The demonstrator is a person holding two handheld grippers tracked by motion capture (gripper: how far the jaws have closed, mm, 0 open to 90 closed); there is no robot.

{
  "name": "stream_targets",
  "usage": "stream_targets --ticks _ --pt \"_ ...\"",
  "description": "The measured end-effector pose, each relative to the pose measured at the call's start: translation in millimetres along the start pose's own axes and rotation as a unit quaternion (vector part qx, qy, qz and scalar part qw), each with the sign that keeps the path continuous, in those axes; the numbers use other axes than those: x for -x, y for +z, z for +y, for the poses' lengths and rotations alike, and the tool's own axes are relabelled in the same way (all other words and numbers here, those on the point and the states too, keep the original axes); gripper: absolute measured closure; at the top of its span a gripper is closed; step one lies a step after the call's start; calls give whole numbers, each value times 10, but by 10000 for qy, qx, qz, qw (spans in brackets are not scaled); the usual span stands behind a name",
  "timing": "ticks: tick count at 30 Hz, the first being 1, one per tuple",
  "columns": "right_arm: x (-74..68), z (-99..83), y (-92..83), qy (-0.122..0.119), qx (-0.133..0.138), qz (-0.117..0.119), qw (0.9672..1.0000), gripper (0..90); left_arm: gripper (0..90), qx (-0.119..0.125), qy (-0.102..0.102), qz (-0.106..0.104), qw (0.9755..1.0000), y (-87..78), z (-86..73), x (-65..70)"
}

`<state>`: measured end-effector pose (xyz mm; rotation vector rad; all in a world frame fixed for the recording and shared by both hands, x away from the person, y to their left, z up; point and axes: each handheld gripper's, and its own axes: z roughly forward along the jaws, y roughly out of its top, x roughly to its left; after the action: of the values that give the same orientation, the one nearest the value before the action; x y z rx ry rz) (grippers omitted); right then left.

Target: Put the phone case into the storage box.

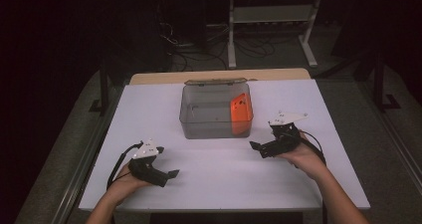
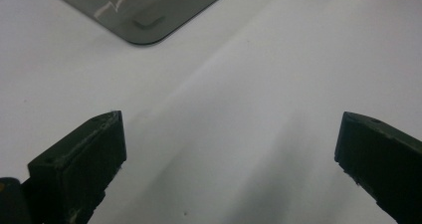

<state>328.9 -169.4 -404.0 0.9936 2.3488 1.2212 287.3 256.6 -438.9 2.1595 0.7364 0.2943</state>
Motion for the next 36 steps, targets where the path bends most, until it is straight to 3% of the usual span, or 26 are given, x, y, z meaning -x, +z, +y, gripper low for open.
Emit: stream_targets --ticks 14,26,36 --pt "-50 -420 -100 236 -123 -47 9996 0 0 6 40 -26 10000 11 5 18" --pt "-94 -633 -215 260 -87 -142 9995 0 0 1 59 -44 10000 27 3 17" --pt "-96 -698 -229 243 -175 -186 9994 0 0 -32 85 -83 9999 50 13 19"
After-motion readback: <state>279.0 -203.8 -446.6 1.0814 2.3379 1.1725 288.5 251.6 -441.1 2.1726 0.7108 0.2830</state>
